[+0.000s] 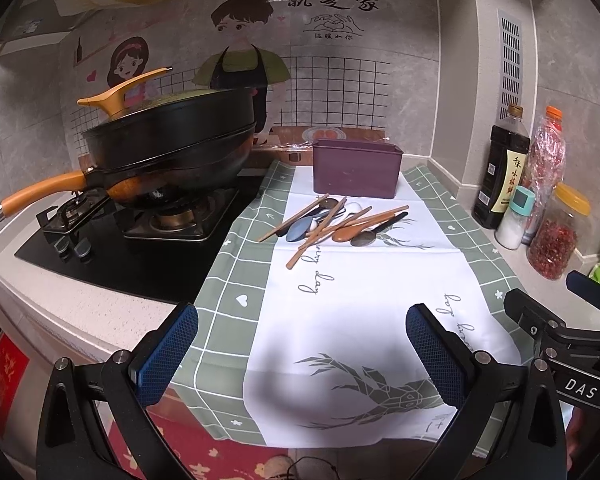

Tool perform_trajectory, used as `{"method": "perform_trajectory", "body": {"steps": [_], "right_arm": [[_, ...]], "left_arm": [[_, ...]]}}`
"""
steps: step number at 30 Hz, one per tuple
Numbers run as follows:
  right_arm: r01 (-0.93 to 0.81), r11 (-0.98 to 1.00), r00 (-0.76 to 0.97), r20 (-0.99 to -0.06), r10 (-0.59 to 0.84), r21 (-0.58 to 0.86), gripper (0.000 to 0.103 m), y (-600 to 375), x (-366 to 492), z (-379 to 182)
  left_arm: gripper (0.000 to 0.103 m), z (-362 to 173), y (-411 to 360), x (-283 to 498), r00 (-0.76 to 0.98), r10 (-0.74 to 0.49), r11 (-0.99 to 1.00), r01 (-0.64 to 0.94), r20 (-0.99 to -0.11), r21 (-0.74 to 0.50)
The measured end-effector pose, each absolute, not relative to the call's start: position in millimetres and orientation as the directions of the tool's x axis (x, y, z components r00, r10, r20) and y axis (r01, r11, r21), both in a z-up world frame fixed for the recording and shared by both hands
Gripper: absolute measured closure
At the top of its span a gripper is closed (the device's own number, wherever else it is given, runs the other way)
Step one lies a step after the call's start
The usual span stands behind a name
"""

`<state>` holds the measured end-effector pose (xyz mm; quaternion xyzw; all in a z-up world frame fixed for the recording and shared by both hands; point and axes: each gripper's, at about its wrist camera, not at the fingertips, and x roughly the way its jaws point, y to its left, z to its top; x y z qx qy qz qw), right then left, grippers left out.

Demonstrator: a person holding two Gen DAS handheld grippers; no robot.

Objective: Organize utensils

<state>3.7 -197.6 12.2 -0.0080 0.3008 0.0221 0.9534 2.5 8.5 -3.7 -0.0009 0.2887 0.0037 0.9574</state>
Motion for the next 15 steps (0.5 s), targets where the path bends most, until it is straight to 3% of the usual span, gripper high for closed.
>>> {"method": "perform_trajectory", "body": {"steps": [15], "right_arm": [[-0.062,0.998,0.823,-0.566,0.048,-0.006,0.000,-189.3,-0.9,16.6]], "left_arm": [[0.000,-1.7,15.4,-1.5,0.834,0.014,1.000,-0.024,-0.552,-0.010]]}}
